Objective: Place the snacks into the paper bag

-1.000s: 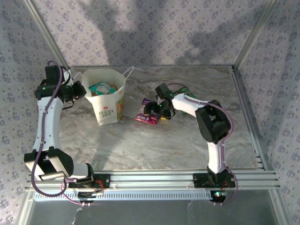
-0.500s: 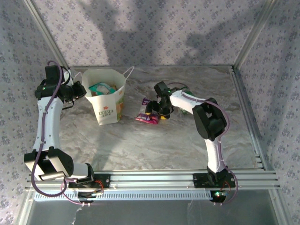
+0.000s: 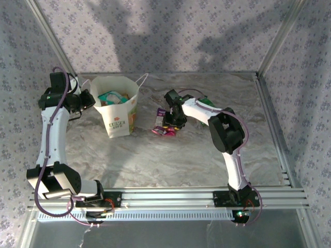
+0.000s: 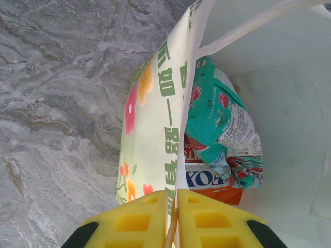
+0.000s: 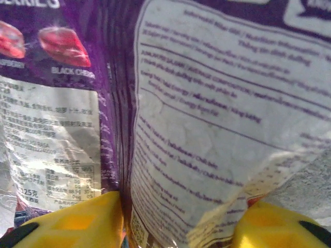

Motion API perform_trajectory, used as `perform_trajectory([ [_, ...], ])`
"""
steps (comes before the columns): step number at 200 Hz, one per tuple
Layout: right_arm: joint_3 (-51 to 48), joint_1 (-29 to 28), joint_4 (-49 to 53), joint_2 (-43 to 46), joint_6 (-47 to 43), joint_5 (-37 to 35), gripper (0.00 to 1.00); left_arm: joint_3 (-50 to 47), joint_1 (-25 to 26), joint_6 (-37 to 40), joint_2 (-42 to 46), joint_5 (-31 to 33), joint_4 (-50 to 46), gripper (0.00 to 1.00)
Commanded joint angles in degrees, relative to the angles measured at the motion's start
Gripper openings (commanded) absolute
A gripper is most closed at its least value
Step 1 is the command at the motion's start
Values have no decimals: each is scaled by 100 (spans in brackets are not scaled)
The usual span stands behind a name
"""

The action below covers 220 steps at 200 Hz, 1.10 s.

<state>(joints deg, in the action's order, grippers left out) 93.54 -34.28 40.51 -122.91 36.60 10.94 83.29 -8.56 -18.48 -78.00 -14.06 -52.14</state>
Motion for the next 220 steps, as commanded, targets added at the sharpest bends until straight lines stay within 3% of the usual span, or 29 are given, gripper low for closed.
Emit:
perform_trajectory([
  [1,-110,65,461,-11,-14,-329,42,119,14,46,141,35,-253,14],
  [109,-239,62,457,556,-499,-412,14,143,21,37,240,53,-272,15],
  [220,62,-150,832,1274,-924,-1105,13,494,19,29,111,28,-314,27],
])
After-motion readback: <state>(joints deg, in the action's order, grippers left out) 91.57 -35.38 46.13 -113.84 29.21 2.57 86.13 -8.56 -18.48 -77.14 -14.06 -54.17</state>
